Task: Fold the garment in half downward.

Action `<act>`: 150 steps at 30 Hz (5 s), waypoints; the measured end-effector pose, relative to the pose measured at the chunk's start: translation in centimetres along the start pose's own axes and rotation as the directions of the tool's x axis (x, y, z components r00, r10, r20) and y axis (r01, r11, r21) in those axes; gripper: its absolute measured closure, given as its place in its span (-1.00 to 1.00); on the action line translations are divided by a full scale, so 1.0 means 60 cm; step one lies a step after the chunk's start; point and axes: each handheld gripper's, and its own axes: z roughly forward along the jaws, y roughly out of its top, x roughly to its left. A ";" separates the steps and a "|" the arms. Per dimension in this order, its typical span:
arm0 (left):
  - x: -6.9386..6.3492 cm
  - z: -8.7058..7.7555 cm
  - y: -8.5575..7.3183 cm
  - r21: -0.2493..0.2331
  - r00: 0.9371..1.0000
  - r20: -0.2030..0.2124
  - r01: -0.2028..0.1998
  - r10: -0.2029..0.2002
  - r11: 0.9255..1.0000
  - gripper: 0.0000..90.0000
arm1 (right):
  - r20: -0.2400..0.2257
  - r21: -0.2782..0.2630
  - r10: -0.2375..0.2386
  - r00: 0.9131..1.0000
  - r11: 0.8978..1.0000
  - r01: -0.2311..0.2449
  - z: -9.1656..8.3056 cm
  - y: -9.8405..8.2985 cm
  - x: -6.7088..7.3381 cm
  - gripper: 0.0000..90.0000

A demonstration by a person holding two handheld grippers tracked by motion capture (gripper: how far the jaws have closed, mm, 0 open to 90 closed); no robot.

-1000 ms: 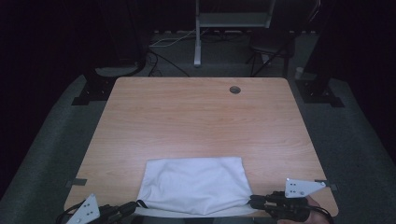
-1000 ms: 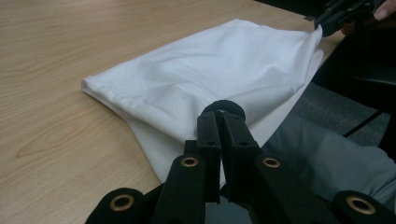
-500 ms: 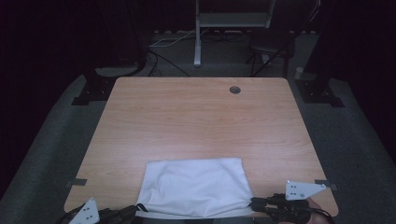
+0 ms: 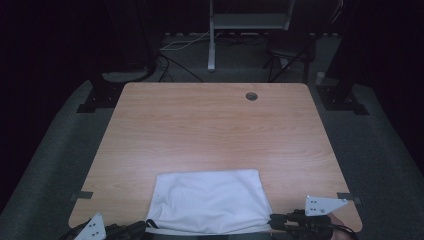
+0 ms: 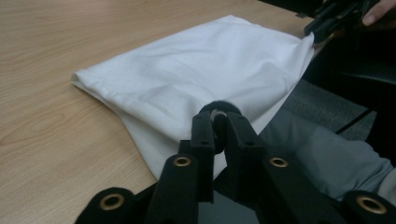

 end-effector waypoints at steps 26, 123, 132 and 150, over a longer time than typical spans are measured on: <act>0.035 -0.001 0.020 -0.085 0.985 -0.132 0.097 -0.107 0.992 -0.32 | 0.119 -0.042 0.079 0.990 0.996 -0.074 -0.030 0.007 -0.023 -0.31; 0.230 0.265 0.121 0.245 0.979 -0.202 0.043 0.008 0.968 0.75 | 0.472 0.160 -0.021 0.881 0.985 -0.062 0.168 0.185 -0.178 0.75; 0.262 0.291 0.139 0.250 0.973 -0.232 0.071 -0.011 0.966 0.74 | 0.521 0.153 -0.004 0.854 0.984 -0.089 0.185 0.208 -0.213 0.72; 0.309 0.338 0.171 0.265 0.957 -0.289 0.112 -0.032 0.958 0.73 | 0.581 0.125 0.045 0.812 0.982 -0.143 0.207 0.241 -0.268 0.68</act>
